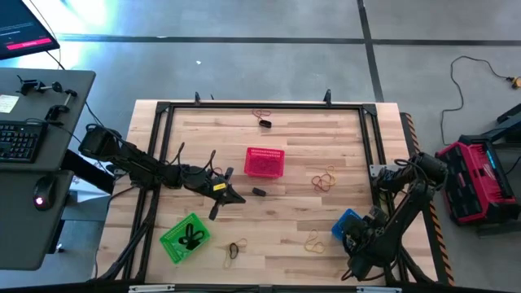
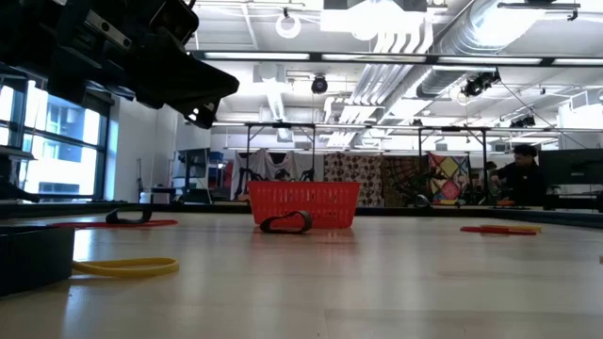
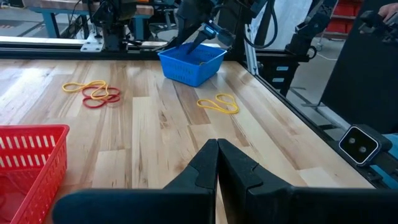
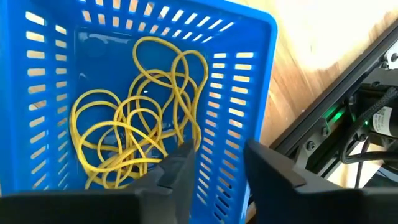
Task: Sort rubber bands into baskets
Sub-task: Put the black rubber band into the green bin
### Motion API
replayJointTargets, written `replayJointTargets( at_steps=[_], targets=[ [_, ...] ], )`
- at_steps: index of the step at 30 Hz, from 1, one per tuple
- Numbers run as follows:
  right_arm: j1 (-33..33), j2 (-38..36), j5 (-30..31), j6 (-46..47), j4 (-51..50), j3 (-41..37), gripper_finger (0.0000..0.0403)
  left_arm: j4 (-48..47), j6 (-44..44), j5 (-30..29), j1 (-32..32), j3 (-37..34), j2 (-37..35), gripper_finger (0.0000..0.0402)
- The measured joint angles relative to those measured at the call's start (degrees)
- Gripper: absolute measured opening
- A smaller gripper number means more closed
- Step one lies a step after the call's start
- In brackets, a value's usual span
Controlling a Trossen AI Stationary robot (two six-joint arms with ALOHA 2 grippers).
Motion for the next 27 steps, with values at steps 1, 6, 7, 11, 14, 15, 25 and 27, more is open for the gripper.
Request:
replayJointTargets(
  at_steps=[1,6,7,11,14,15,25,27],
  targets=[
    [0.0,0.0,0.0,-0.3,0.0,0.0,0.0135,0.0,0.0,0.0,0.0,0.0,0.0,0.0000],
    [-1.1,0.0,-2.1,-4.2,-0.7,0.4,0.0154,0.0,-0.4,0.0,0.0,0.0,0.0,0.0000],
    [-1.6,-0.1,-2.5,-5.1,-1.3,0.7,0.0151,0.0,-0.6,0.0,0.0,0.0,0.0,0.0000],
    [-4.2,-0.1,-3.0,-8.6,-5.3,3.1,0.0120,0.0,-0.9,0.0,0.0,0.0,0.0,0.0000],
    [-6.3,-0.1,-1.2,-11.9,-9.9,5.7,0.0075,0.0,-0.9,0.0,0.0,0.0,0.0,0.0000],
    [-6.8,-0.1,0.2,-13.1,-11.5,6.6,0.0057,0.0,-0.9,0.0,0.0,0.0,0.0,0.0000],
    [-17.7,-9.0,14.7,-35.3,6.5,5.6,0.0024,-0.1,-0.5,0.1,0.0,0.0,0.0,0.0000],
    [-20.6,-10.6,15.4,-42.2,11.9,4.1,0.0023,-0.3,0.0,1.5,-0.4,0.0,0.0,0.0000]
  ],
)
